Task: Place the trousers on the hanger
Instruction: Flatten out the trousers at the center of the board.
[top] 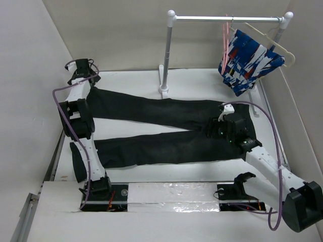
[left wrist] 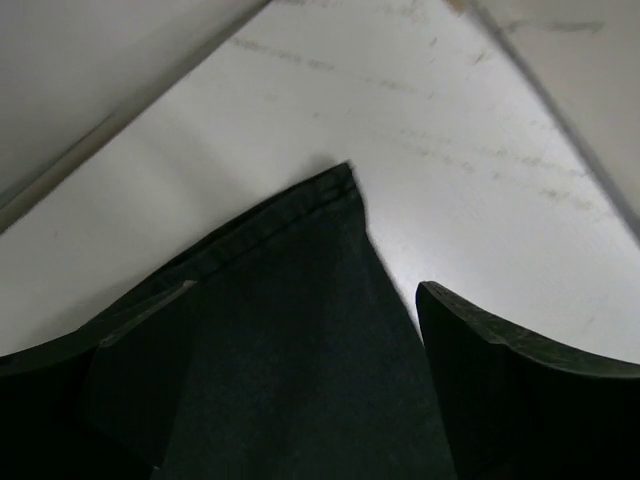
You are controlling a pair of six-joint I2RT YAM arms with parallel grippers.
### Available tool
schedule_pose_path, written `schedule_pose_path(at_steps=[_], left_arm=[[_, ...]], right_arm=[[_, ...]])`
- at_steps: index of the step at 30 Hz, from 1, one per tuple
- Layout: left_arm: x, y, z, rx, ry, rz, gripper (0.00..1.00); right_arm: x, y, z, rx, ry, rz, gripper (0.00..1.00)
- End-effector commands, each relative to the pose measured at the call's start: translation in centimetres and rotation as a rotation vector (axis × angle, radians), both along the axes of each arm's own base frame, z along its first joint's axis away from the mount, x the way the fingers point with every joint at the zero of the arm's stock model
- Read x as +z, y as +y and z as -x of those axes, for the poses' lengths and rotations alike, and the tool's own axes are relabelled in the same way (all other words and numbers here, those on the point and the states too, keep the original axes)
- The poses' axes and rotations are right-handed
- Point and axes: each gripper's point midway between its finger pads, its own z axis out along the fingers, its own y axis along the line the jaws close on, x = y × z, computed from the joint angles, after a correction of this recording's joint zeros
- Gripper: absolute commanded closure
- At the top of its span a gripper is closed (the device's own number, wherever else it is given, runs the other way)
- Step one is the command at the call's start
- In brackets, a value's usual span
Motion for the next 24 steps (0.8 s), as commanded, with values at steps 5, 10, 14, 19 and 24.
schedule_pose_path(at_steps=[5,10,14,19,24], left_arm=[[3.7,-0.5,7.7,0.028,-0.001,-0.008,0.17],[3.7,-3.5,15.8,0.117,-0.005,0.066,0.25],[2.0,-3.8,24.7,0.247,0.096,0.069,0.25],[1.1,-2.1,31.3,0.365,0.074,0.056,0.24],[-2.4,-2.3,33.7,0.384,0.136,0.096,0.24]], right_arm=[[4.9,3.1,-1.0,0.098,-0.145,-0.070,0.95],[5.1,5.8,0.5,0.191,-0.157,-0.076,1.00],[4.5,7.1,1.9,0.245,-0.141,-0.084,0.87],[3.9,8.0,4.3,0.304,-0.133,-0.119,0.79],[4.2,7.9,5.7,0.327,-0.145,-0.133,0.62]])
